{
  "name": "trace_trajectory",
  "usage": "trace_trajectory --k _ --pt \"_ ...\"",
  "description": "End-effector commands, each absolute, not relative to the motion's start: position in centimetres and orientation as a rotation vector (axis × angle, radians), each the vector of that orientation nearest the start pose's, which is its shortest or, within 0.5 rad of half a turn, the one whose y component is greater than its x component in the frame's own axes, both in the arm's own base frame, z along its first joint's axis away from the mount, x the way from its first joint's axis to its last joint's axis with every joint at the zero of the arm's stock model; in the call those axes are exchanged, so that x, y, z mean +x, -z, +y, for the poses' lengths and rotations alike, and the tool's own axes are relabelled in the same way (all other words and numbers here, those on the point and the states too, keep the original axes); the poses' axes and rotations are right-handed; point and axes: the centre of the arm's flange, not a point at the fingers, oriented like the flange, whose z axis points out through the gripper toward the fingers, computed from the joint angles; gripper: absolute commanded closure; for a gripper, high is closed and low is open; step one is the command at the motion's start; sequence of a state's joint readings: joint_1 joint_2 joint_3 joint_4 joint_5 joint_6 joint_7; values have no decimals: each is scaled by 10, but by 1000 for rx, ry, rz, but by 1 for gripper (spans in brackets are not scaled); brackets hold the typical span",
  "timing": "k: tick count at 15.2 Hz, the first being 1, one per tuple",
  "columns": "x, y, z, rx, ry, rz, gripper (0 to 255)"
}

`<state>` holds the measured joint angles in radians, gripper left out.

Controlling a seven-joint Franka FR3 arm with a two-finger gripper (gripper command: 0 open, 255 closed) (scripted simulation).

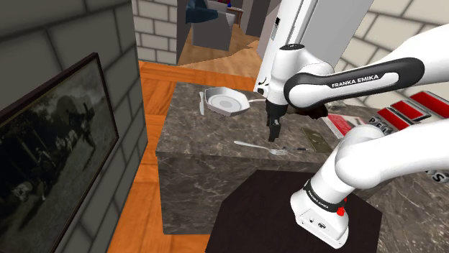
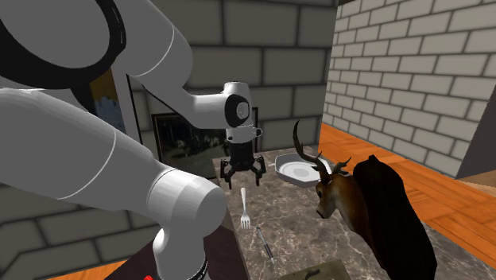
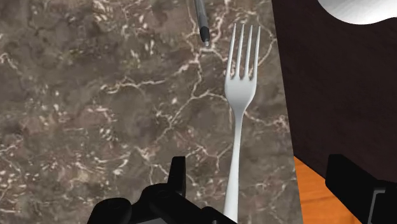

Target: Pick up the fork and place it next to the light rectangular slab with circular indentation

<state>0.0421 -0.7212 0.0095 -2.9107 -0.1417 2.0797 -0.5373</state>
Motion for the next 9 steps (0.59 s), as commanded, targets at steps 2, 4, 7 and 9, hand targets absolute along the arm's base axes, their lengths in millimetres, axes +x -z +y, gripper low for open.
trace_trajectory --k 2,4,7,9 --pt "290 -345 7 -3054 -221 -1050 0" --pt "290 -345 7 -3054 -221 -1050 0" --pt "290 -345 7 -3054 -221 -1050 0" --pt "290 -345 7 -3054 -221 -1050 255"
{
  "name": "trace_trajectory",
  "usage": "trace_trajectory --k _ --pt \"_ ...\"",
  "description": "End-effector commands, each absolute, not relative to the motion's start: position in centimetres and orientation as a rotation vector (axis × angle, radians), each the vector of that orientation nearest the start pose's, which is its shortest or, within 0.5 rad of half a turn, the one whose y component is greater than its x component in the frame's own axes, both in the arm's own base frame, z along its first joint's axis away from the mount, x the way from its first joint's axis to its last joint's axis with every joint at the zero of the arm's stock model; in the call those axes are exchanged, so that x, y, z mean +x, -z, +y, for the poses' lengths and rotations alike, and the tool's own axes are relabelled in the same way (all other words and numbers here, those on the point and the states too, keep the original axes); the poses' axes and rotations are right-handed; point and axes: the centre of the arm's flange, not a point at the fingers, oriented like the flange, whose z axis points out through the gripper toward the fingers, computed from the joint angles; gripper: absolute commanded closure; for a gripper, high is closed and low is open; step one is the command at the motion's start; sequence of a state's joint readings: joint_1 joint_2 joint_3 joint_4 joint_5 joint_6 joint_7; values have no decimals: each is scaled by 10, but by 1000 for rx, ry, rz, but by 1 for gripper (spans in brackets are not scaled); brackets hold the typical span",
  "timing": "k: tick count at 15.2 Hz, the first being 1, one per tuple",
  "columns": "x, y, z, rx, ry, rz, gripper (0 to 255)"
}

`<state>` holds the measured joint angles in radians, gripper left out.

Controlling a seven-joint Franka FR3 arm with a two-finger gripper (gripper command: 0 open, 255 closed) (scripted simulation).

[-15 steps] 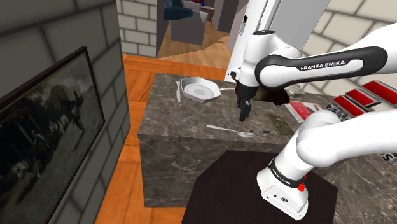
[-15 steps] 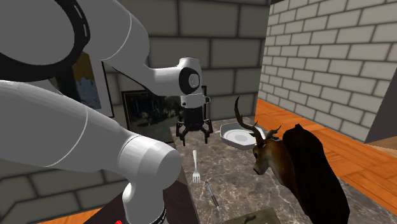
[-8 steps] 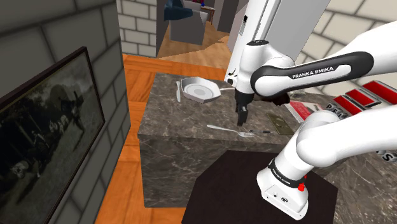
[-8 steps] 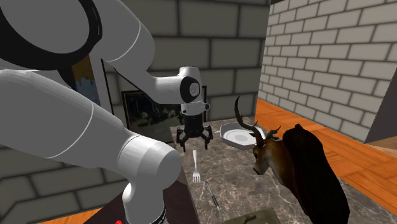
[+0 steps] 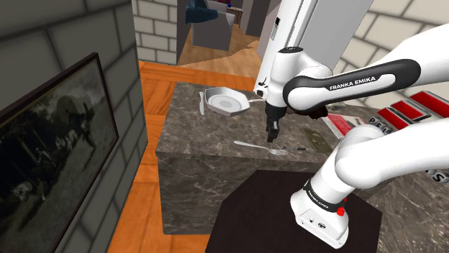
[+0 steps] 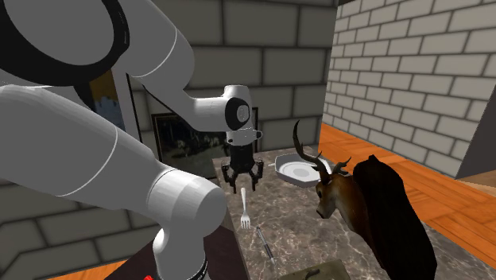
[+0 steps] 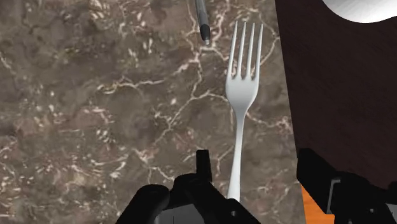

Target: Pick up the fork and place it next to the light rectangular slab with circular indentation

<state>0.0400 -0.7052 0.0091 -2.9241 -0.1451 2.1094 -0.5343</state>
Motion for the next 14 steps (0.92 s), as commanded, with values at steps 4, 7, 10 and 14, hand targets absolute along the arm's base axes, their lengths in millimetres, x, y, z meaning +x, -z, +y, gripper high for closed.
trace_trajectory --k 4,7,10,14 --pt "290 -345 7 -3054 -221 -1050 255" --pt "290 -345 7 -3054 -221 -1050 255" --pt "290 -345 7 -3054 -221 -1050 0" --pt "309 -293 -2 -3078 -593 -793 0"
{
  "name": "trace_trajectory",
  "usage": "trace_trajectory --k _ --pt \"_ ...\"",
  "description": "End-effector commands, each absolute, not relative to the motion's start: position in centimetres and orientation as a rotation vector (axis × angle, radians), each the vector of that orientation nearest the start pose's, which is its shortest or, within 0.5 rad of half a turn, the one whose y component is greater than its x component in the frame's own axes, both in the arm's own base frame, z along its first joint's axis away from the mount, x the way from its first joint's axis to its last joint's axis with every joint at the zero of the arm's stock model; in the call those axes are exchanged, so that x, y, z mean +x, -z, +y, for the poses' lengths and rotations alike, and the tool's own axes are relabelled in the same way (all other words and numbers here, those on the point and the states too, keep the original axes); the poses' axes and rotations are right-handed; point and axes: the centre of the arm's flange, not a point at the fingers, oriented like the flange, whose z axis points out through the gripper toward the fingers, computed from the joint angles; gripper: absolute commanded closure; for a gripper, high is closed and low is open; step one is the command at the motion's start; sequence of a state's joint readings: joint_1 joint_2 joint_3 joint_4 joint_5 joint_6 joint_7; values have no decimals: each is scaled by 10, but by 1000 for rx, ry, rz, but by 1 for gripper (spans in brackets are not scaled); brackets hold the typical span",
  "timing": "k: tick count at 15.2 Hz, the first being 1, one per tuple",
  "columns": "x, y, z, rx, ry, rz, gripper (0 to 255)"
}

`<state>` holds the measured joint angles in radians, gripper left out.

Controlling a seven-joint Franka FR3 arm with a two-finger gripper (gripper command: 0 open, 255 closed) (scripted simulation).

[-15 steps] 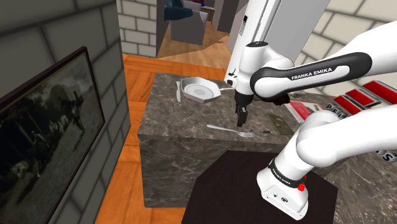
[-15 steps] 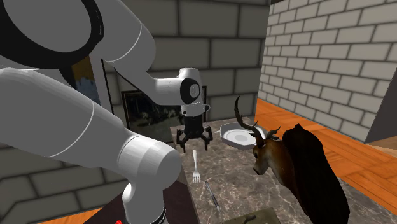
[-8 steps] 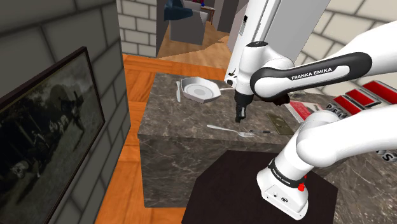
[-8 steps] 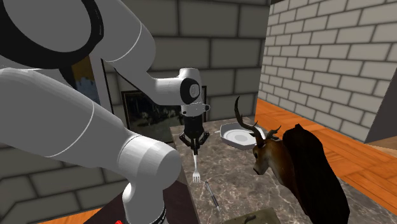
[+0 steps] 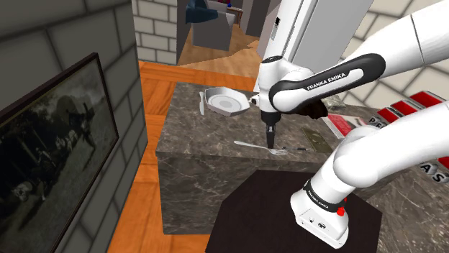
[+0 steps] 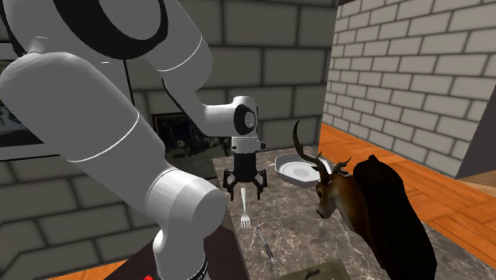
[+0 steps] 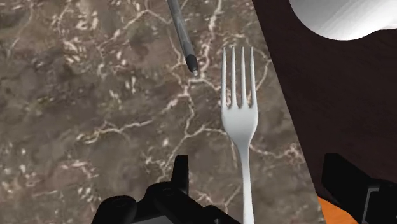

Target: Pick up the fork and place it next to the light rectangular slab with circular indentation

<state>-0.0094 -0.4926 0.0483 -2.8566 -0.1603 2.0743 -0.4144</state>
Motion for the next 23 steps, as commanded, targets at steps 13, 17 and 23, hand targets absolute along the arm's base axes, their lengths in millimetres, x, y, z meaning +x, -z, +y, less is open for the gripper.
trace_trajectory --k 13,17,23 --pt "296 -256 -9 -3078 -593 -793 0" --pt "296 -256 -9 -3078 -593 -793 255" --pt "294 -256 -8 -3078 -593 -793 255"
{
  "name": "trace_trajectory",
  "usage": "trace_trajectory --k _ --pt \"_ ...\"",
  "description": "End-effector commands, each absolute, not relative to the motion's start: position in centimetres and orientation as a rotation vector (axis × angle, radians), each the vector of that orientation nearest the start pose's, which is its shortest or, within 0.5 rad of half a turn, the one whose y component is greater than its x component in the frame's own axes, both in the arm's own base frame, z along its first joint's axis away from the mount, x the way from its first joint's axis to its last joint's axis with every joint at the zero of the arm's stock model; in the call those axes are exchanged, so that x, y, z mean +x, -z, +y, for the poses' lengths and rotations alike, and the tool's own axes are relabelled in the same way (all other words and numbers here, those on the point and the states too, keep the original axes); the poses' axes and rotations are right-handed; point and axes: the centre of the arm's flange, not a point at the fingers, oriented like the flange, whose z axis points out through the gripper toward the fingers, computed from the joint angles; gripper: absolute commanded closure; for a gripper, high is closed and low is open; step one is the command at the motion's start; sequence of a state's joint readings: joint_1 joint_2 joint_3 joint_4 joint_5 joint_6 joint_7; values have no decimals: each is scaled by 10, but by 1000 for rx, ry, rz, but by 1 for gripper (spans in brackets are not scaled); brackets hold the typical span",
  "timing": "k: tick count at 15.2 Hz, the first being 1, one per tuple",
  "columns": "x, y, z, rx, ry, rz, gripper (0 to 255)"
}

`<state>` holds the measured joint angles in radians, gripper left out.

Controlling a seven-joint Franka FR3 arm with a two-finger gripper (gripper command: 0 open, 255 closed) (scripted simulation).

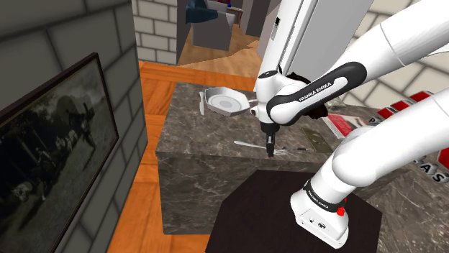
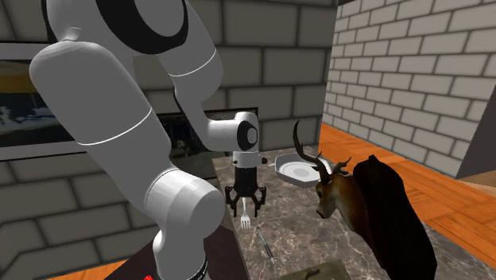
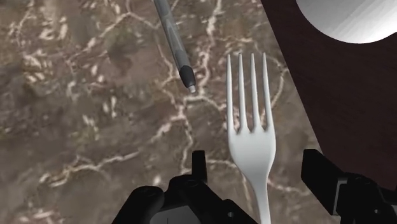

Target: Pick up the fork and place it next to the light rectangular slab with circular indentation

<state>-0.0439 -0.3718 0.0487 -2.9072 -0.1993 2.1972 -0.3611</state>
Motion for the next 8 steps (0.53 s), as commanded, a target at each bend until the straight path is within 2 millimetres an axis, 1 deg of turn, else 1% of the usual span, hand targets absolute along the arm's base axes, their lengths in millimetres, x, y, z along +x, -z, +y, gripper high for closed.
trace_trajectory --k 1,2,8 --pt "294 -256 -8 -3078 -593 -793 255" --pt "296 -256 -9 -3078 -593 -793 255" --pt "296 -287 -9 -3078 -593 -793 255"
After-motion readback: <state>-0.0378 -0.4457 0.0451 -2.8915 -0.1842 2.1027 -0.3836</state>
